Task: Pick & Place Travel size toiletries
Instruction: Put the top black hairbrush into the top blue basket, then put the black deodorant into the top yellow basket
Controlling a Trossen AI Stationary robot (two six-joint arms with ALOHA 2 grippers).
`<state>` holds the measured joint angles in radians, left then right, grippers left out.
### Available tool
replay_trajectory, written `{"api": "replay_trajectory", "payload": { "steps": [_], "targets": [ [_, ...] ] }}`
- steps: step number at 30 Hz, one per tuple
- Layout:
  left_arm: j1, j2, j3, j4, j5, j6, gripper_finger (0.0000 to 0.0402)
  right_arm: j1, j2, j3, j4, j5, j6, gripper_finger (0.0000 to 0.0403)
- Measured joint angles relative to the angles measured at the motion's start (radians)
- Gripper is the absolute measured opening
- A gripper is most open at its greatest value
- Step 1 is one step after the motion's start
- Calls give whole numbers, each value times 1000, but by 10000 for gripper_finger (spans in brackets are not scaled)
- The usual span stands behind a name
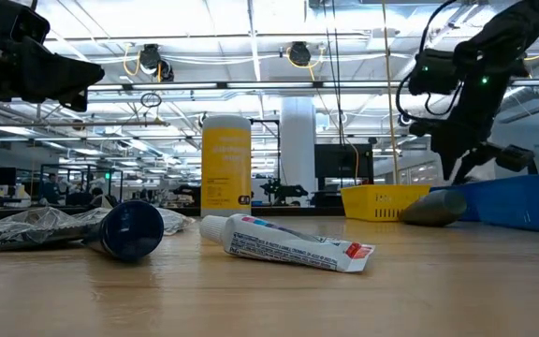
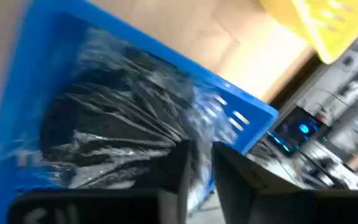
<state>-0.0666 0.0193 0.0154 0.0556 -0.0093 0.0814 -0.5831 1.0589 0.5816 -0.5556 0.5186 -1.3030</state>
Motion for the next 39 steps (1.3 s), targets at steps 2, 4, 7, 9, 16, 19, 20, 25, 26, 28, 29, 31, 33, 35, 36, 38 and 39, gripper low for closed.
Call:
{"api": "replay_trajectory", "payload": {
  "steps": [2,4,7,9,16,19,20,25,26,28,29,31,33,35,36,38,39],
  "targets": [
    [0,0,0,0,0,0,33,0,-7,-5,50,6,-1,95],
    [0,0,0,0,0,0,33,0,-14,-6,91,8,-1,127],
    [0,0,0,0,0,0,33,3,-28,-6,166,53,-32,176],
    [0,0,0,0,0,0,33,3,-38,-6,204,85,-41,202],
    [0,0,0,0,0,0,33,115,-50,-6,375,365,235,235],
    [0,0,0,0,0,0,33,204,-50,-6,387,414,369,232],
    [0,0,0,0,0,0,33,237,-50,-6,386,416,413,229],
    [0,0,0,0,0,0,33,409,-50,-6,395,407,715,220],
    [0,0,0,0,0,0,33,439,-50,-6,406,386,789,219],
    [0,0,0,0,0,0,33,492,-50,-6,423,303,937,218],
    [0,0,0,0,0,0,33,512,-50,-6,432,240,1009,218],
    [0,0,0,0,0,0,33,543,-50,-6,452,118,1151,219],
    [0,0,0,0,0,0,33,566,-50,-6,479,10,1289,224],
    [0,0,0,0,0,0,33,586,-50,-6,493,-100,1400,232],
    [0,0,0,0,0,0,33,596,-50,-6,493,-154,1452,237],
    [0,0,0,0,0,0,33,616,-45,-6,493,-239,1549,251],
    [0,0,0,0,0,0,33,626,-39,-5,494,-272,1594,259]
  ]
}}
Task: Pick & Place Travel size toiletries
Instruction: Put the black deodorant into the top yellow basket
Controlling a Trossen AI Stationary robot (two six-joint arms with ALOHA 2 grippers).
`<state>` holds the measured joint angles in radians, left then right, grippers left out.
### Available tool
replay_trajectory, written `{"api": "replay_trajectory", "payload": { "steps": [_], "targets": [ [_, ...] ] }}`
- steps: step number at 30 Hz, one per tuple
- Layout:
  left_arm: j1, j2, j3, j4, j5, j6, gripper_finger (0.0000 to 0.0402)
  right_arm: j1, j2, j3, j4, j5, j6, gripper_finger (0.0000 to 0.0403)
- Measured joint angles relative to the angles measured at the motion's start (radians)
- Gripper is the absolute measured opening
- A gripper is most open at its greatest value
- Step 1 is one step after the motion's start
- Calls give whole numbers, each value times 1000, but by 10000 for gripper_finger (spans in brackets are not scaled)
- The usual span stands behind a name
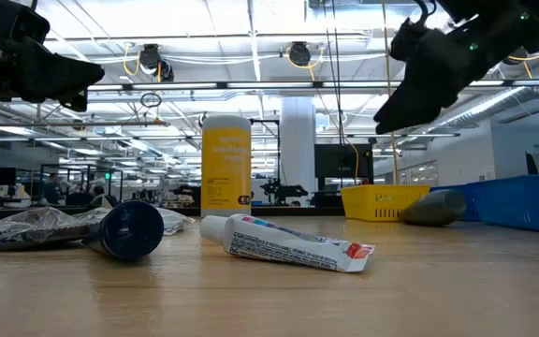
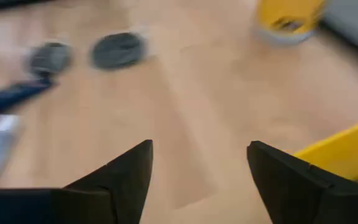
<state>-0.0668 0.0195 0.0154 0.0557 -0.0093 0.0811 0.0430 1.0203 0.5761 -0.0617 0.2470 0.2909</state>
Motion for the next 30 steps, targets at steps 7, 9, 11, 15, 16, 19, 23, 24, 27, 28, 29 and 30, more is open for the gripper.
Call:
{"api": "replay_trajectory", "payload": {
  "steps": [7,9,11,15,16,19,23,24,27,28,29,30],
  "targets": [
    [0,0,0,0,0,0,33,48,80,36,-77,-173,234,315],
    [0,0,0,0,0,0,33,54,121,85,-175,-171,247,319],
    [0,0,0,0,0,0,33,57,165,142,-290,-158,242,319],
    [0,0,0,0,0,0,33,35,254,257,-496,-44,296,314],
    [0,0,0,0,0,0,33,23,275,281,-545,-31,328,315],
    [0,0,0,0,0,0,33,-15,334,306,-627,-38,387,321],
    [0,0,0,0,0,0,33,-57,397,306,-660,-37,414,335],
    [0,0,0,0,0,0,33,-67,411,306,-660,-37,424,337],
    [0,0,0,0,0,0,33,-87,446,306,-660,-42,431,337],
    [0,0,0,-1,0,0,33,-91,455,306,-659,-56,431,335],
    [0,0,0,0,0,0,33,-96,466,306,-657,-72,431,332],
    [0,0,0,0,1,0,33,-98,476,306,-653,-89,431,329]
  ]
}}
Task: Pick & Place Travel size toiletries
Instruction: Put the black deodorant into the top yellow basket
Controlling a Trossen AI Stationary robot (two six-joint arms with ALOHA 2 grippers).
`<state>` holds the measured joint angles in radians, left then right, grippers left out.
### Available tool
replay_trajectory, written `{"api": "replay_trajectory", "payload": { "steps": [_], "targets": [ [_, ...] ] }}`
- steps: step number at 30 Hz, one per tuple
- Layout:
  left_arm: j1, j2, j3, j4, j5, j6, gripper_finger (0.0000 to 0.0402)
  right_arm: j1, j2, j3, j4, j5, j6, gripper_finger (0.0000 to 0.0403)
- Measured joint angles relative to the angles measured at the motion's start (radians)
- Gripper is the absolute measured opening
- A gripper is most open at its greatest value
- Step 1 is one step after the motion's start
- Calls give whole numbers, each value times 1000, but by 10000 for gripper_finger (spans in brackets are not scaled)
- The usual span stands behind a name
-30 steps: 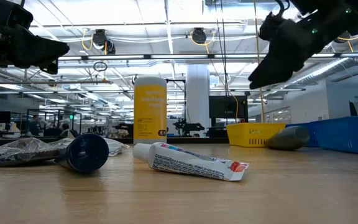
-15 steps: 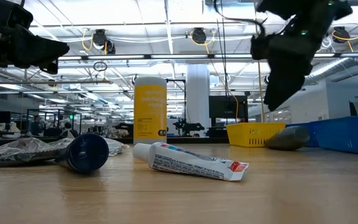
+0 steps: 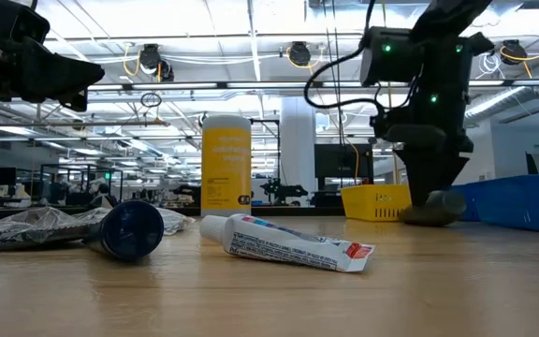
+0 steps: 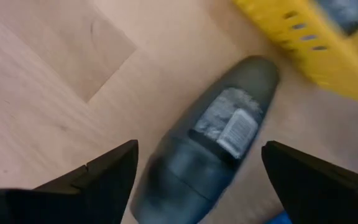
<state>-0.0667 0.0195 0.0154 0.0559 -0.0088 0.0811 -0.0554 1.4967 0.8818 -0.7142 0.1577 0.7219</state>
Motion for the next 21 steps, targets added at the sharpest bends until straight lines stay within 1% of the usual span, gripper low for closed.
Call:
{"api": "replay_trajectory", "payload": {
  "steps": [5,15,21],
  "targets": [
    [0,0,0,0,0,0,33,-1,24,0,14,-11,0,300],
    [0,0,0,0,0,0,33,0,23,0,35,-30,11,214],
    [0,0,0,0,0,0,33,6,21,2,54,-26,9,191]
  ]
}}
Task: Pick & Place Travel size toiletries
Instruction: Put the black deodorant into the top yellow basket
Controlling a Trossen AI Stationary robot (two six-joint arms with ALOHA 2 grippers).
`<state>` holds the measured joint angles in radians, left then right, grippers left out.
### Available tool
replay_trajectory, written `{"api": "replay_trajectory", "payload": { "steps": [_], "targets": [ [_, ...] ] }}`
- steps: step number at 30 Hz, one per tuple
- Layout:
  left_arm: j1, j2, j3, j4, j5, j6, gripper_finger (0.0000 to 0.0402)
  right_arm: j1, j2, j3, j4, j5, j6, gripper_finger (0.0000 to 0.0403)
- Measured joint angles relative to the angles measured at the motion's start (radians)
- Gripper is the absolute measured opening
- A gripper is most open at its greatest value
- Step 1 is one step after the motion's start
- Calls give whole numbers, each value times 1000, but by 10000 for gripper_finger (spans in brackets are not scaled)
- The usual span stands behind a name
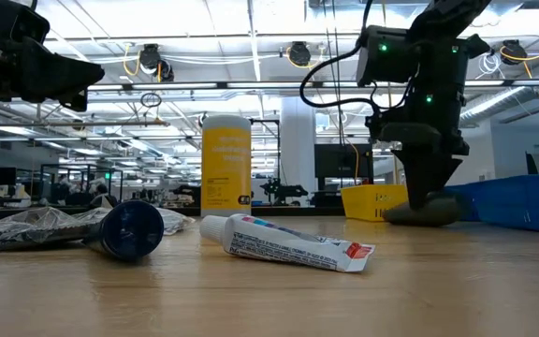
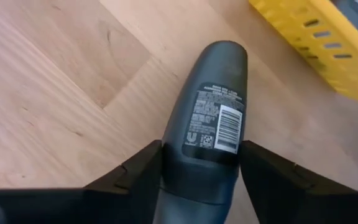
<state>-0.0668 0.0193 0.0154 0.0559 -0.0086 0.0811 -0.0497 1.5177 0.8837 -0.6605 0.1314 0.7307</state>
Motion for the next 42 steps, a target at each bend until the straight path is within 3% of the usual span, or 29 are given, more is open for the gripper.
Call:
{"api": "replay_trajectory", "payload": {
  "steps": [10,19,22,26,36,42],
  "targets": [
    [0,0,0,0,0,0,33,1,2,0,40,-7,-14,204],
    [0,0,0,0,0,0,33,8,4,-5,55,-86,-71,295],
    [0,0,0,0,0,0,33,20,4,-13,62,-84,-97,306],
    [0,0,0,0,0,0,33,40,4,-26,88,-80,-111,292],
    [0,0,0,0,0,0,33,65,2,-49,146,-5,-126,214],
    [0,0,0,0,0,0,33,65,-7,-53,205,0,-140,205]
  ]
}}
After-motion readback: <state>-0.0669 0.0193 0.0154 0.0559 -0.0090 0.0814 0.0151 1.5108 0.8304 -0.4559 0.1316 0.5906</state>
